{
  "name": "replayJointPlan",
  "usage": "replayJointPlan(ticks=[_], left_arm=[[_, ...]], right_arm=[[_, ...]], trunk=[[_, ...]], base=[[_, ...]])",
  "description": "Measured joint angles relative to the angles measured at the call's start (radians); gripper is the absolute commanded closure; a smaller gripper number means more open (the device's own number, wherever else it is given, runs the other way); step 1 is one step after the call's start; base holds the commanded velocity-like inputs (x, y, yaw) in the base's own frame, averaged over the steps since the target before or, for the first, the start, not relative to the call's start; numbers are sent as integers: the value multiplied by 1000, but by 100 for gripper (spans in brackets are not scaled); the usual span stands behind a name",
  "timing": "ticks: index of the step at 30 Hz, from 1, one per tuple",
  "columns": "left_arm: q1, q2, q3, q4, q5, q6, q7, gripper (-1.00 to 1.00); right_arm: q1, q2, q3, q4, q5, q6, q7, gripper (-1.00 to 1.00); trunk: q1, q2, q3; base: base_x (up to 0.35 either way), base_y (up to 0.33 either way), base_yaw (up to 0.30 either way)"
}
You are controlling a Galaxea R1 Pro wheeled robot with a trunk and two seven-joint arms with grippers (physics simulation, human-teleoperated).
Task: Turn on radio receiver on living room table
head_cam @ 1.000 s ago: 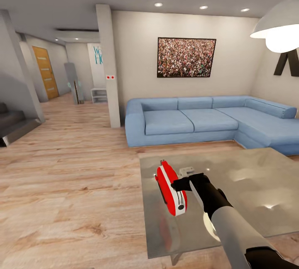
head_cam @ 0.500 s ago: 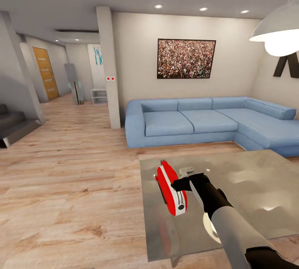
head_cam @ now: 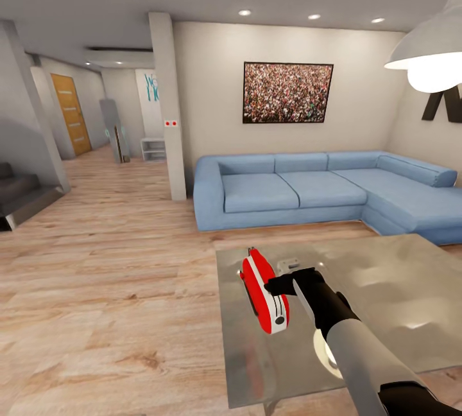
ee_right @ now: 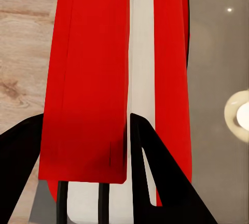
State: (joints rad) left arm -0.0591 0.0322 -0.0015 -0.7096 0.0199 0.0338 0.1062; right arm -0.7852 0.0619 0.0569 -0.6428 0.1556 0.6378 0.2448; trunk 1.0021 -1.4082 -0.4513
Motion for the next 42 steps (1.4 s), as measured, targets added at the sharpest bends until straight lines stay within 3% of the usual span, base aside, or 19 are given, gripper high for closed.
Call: replayJointPlan(ticks=[7, 25, 29, 32, 34, 36, 37, 40, 42], left_arm=[[0, 0, 0, 0, 0, 0, 0, -100], [0, 0, 0, 0, 0, -3, 0, -100], [0, -2, 0, 0, 1, -2, -3, -100], [1, -6, 0, 0, 1, 0, -4, -100], [1, -7, 0, 0, 1, 1, -4, -100], [0, -6, 0, 1, 1, 1, -4, -100], [1, -6, 0, 0, 0, 1, -4, -100], [0, -4, 0, 1, 0, 1, -3, -100], [0, -2, 0, 1, 0, 1, -2, -100]], right_arm=[[0, 0, 0, 0, -1, 0, 0, 100], [0, 0, 0, 0, 1, 0, -2, 100], [0, 0, 0, 1, 2, 0, -1, 100], [0, 0, 0, 0, 34, -1, -7, 100], [0, 0, 0, -1, 107, -14, -25, 100], [0, 1, 1, -2, 107, -40, -30, 100], [0, 2, 4, -1, 128, -67, -36, 100], [0, 9, 39, -4, 214, -123, -94, 100], [0, 26, 92, -3, 265, -142, -201, 100]], trunk=[[-27, 49, 22], [-96, 175, 78], [-96, 175, 78], [-96, 175, 78], [-96, 175, 78], [-96, 175, 78], [-96, 175, 78], [-96, 175, 78], [-96, 175, 79]], base=[[-4, 0, 0], [-230, 0, 0], [-10, 0, 0], [-2, 0, 0], [0, 0, 0], [0, 0, 0], [0, 0, 0], [0, 0, 0], [0, 0, 0]])
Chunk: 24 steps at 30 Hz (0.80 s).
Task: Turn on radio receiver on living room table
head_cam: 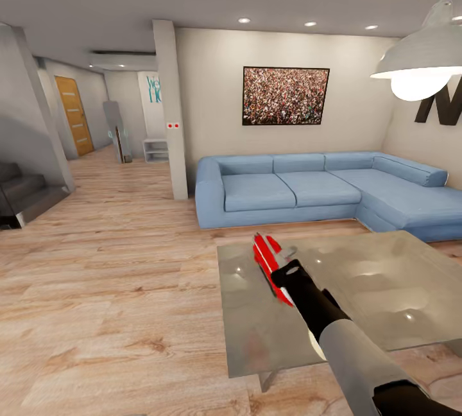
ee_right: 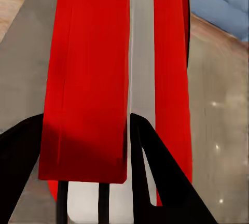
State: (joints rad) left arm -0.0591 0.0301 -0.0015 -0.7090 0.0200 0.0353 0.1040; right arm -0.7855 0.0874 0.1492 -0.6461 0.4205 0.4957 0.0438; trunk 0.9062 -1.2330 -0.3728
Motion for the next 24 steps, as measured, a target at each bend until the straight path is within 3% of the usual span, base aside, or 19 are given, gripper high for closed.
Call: replayJointPlan(ticks=[3, 4, 6, 7, 8, 9, 10, 12, 13, 18, 21, 24], left_arm=[[0, 1, 0, 0, 0, 0, 0, -100], [0, 1, 0, 0, 0, 0, 0, -100], [0, 1, 0, 0, 0, -1, 1, -100], [0, 1, 0, 0, 0, -1, 1, -100], [0, 1, 0, 0, 0, -1, 2, -100], [0, 1, 0, 0, 0, -1, 2, -100], [0, 1, 0, 0, 0, -1, 2, -100], [0, 1, 0, 0, 0, -1, 2, -100], [0, 1, 0, 0, 0, -1, 2, -100], [0, 1, 0, 0, 0, -2, 2, -100], [0, 1, 0, 0, 0, -1, 2, -100], [0, 1, 0, 0, 0, -1, 2, -100]], right_arm=[[1, 24, 89, 0, 31, -24, -207, 100], [1, 26, 108, -1, 43, -26, -245, 100], [2, 33, 200, 5, 14, -38, -419, 100], [1, 34, 238, -3, 50, -31, -509, 100], [1, 35, 259, -5, 72, -25, -558, 100], [2, 36, 293, -1, 30, -38, -636, 100], [2, 36, 329, 1, 25, -39, -720, 100], [2, 36, 414, -1, 56, -27, -879, 100], [2, 35, 458, 0, 47, -32, -939, 100], [5, 31, 655, 32, 40, -25, -1131, 100], [5, 28, 721, 79, 45, -23, -1198, 100], [5, 27, 761, 129, 69, -20, -1263, 100]], trunk=[[0, 0, 0], [0, 0, 0], [0, 0, 0], [0, 0, 0], [0, 0, 0], [0, 0, 0], [0, 0, 0], [0, 0, 0], [0, 0, 0], [0, 0, 0], [0, 0, 0], [0, 0, 0]], base=[[0, 0, 0], [0, 0, 0], [0, 0, 0], [0, 0, 0], [0, 0, 0], [0, 0, 0], [0, 0, 0], [0, 0, 0], [0, 0, 0], [0, 0, 0], [0, 0, 0], [0, 0, 0]])
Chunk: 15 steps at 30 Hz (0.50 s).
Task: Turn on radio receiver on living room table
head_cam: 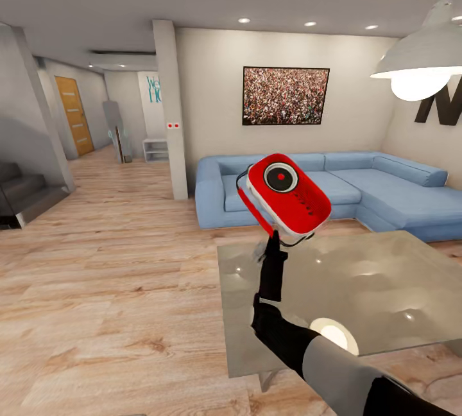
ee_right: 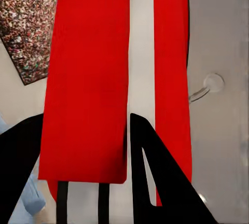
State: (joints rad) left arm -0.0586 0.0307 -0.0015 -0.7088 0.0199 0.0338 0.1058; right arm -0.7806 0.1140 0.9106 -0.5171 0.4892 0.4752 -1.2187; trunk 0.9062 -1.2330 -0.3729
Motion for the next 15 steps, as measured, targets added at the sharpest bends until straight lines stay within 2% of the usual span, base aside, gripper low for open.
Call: replayJointPlan(ticks=[4, 11, 15], left_arm=[[0, 0, 0, 0, 0, 0, 0, -100], [0, 0, 0, 0, 0, 0, 0, -100], [0, 0, 0, 0, 0, 0, 0, -100]], right_arm=[[0, 0, 16, 36, 18, -2, -39, 100], [0, 0, 20, 51, 23, -3, -51, 100], [0, -1, 21, 93, 28, -1, -73, 100]], trunk=[[0, 0, 0], [0, 0, 0], [0, 0, 0]], base=[[0, 0, 0], [0, 0, 0], [0, 0, 0]])
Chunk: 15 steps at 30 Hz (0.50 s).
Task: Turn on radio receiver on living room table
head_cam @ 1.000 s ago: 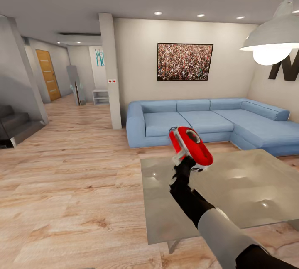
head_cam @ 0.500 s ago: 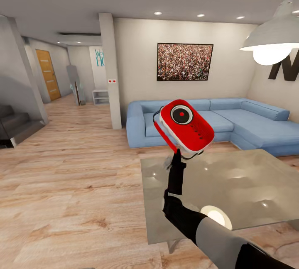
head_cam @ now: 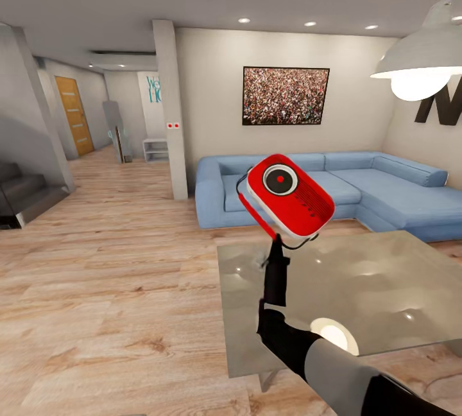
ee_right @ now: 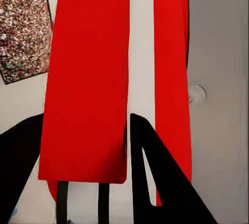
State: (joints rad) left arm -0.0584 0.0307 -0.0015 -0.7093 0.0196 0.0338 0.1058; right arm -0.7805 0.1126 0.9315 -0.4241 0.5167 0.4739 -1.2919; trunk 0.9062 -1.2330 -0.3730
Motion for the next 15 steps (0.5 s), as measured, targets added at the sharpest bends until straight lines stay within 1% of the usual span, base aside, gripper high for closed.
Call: replayJointPlan(ticks=[1, 2, 3, 4, 6, 7, 8, 9, 10, 11, 12, 13, 14, 15], left_arm=[[0, 0, 0, 0, 0, 0, 0, -100], [0, 0, 0, 0, 0, 0, 0, -100], [0, 0, 0, 0, 0, 0, 0, -100], [0, 0, 0, 0, 0, 0, 0, -100], [0, 0, 0, 0, 0, 0, 0, -100], [0, -1, 0, 0, 0, 0, 0, -100], [0, -1, -1, 0, 0, 0, 0, -100], [0, -1, -1, 0, 0, 0, 0, -100], [0, -2, -1, 0, 0, 0, 0, -100], [0, -2, -1, 0, 0, 0, 0, -100], [0, -3, -1, 0, 0, 0, 0, -100], [-1, -3, -1, 0, 0, 0, 0, -100], [0, -4, -1, 0, 0, 0, 0, -100], [-1, -5, -1, 0, 0, 0, 0, -100]], right_arm=[[0, 0, 0, 8, 3, 0, -9, 100], [0, 0, -4, 52, 42, -1, -55, 100], [0, 1, 5, 60, 66, 4, -70, 100], [0, 1, 6, 91, 115, 2, -93, 100], [0, 1, 8, 127, 203, 4, -117, 100], [0, 1, 12, 135, 226, 5, -122, 100], [0, 1, 1, 151, 265, 12, -132, 100], [0, 0, -8, 178, 328, 51, -161, 100], [0, 1, 11, 185, 358, 75, -183, 100], [0, 1, 29, 188, 367, 84, -194, 100], [0, 1, 9, 193, 380, 97, -213, 100], [0, 0, -2, 196, 382, 102, -221, 100], [0, 0, -9, 201, 389, 110, -236, 100], [0, 0, 0, 210, 396, 115, -249, 100]], trunk=[[0, 0, 0], [0, 0, 0], [0, 0, 0], [0, 0, 0], [0, 0, 0], [0, 0, 0], [0, 0, 0], [0, 0, 0], [0, 0, 0], [0, 0, 0], [0, 0, 0], [0, 0, 0], [0, 0, 0], [0, 0, 0]], base=[[0, 0, 0], [0, 0, 0], [0, 0, 0], [0, 0, 0], [0, 0, 0], [0, 0, 0], [0, 0, 0], [0, 0, 0], [0, 0, 0], [0, 0, 0], [0, 0, 0], [0, 0, 0], [0, 0, 0], [0, 0, 0]])
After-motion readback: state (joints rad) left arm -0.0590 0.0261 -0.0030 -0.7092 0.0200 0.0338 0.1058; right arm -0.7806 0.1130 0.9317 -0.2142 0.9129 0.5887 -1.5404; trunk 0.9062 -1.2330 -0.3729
